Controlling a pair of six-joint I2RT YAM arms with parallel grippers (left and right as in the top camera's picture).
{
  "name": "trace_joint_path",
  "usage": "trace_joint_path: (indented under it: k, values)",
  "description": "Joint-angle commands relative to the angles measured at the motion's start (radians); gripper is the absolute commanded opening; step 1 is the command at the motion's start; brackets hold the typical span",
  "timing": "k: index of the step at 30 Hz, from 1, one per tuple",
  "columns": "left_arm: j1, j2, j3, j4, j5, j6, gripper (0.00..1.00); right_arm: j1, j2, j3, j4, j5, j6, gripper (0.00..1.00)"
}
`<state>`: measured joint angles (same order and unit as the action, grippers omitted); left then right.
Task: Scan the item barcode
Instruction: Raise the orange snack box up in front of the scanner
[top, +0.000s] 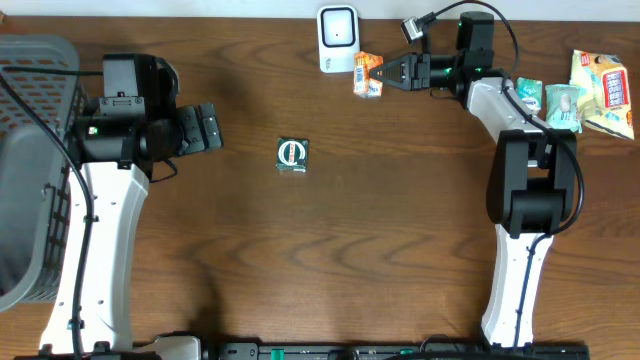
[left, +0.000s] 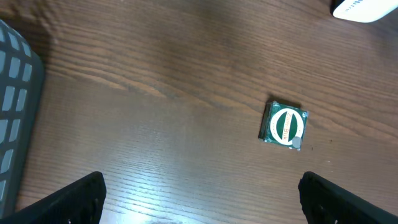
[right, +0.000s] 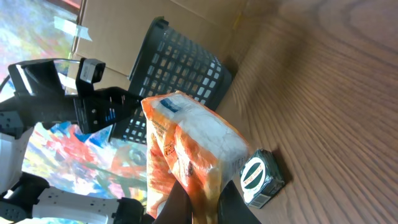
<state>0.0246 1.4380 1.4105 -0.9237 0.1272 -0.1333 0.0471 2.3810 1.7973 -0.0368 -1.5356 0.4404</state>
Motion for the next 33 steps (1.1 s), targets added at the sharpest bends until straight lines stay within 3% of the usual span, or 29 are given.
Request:
trace_joint_path:
  k: [1, 14, 26, 30, 33]
  values:
    - [0.003, -0.001, 0.002, -0.003, -0.009, 0.002, 0.98, 0.029, -0.047, 0.001, -0.001, -0.027, 0.007, 0.01]
    - [0.003, -0.001, 0.002, -0.003, -0.009, 0.002, 0.98, 0.155, -0.047, 0.001, 0.024, 0.029, 0.004, 0.01]
    - [0.003, 0.0, 0.002, -0.003, -0.009, 0.002, 0.98, -0.001, -0.05, 0.002, 0.029, 0.033, 0.131, 0.01]
    - [0.003, -0.001, 0.002, -0.003, -0.009, 0.002, 0.97, -0.026, -0.065, 0.002, -0.042, 0.034, 0.084, 0.02]
    - [0.003, 0.0, 0.002, -0.003, -0.009, 0.002, 0.98, -0.03, -0.104, 0.002, -0.252, 0.104, -0.096, 0.02]
